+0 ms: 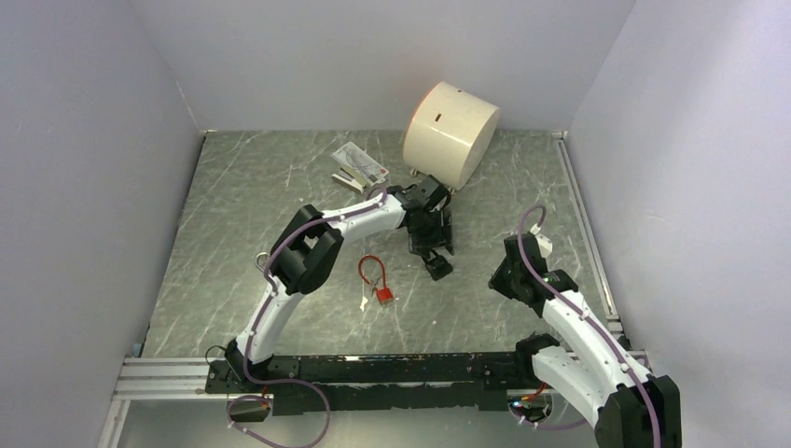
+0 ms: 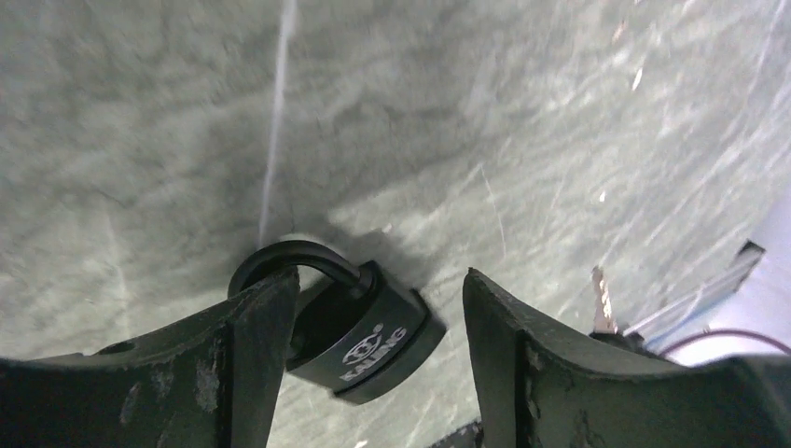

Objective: Unlock with the key

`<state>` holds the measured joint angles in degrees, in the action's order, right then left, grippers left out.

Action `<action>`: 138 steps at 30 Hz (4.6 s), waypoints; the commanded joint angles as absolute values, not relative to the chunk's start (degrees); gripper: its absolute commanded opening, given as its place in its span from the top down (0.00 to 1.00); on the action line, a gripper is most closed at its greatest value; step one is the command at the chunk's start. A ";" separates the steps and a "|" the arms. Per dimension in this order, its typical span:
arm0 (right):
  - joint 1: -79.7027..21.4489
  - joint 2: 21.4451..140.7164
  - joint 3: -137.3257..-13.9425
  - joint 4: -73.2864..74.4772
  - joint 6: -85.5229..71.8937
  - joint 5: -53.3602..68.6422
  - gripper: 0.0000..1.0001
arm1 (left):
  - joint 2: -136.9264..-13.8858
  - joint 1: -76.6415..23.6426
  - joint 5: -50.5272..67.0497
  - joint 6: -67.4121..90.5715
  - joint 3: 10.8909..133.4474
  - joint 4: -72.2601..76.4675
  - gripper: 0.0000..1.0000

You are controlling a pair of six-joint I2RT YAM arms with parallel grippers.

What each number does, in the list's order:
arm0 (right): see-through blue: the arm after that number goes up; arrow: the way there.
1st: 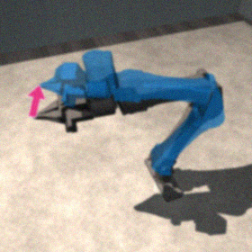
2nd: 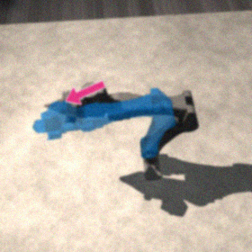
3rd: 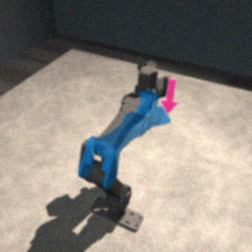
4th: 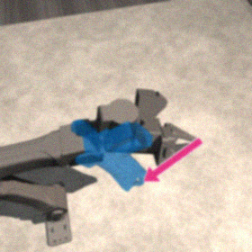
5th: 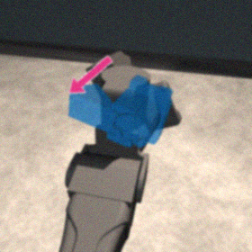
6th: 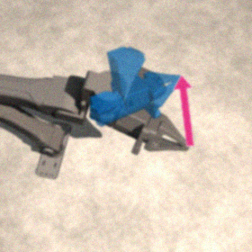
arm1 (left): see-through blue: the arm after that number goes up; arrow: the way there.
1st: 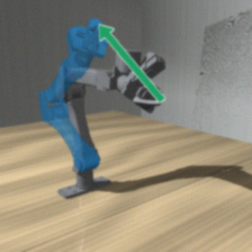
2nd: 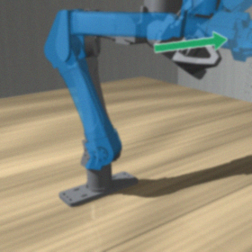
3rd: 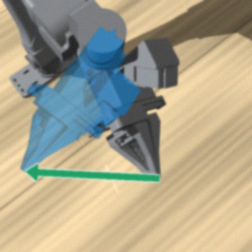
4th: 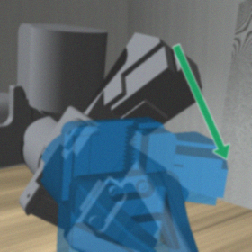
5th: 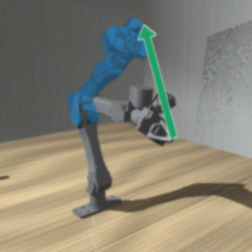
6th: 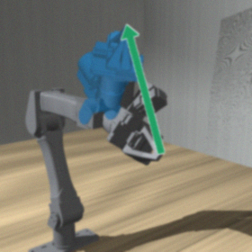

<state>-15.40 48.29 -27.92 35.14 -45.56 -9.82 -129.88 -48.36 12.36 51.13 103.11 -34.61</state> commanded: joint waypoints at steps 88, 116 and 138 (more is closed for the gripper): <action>-15.21 43.42 -19.65 23.58 -43.33 7.07 1.00 | -128.80 -45.53 0.51 69.07 112.61 -62.09 0.06; -15.17 44.47 -21.21 22.36 -43.49 7.73 1.00 | -138.39 -44.60 6.89 65.20 116.80 -60.43 0.53; -15.21 31.87 -38.68 22.45 -25.31 25.90 1.00 | -98.04 -34.79 38.90 86.73 78.27 -3.77 0.69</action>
<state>-15.40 33.74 -35.20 24.03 -28.23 23.44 -103.28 -35.11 31.75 73.58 81.84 -20.51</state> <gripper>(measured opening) 0.033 0.574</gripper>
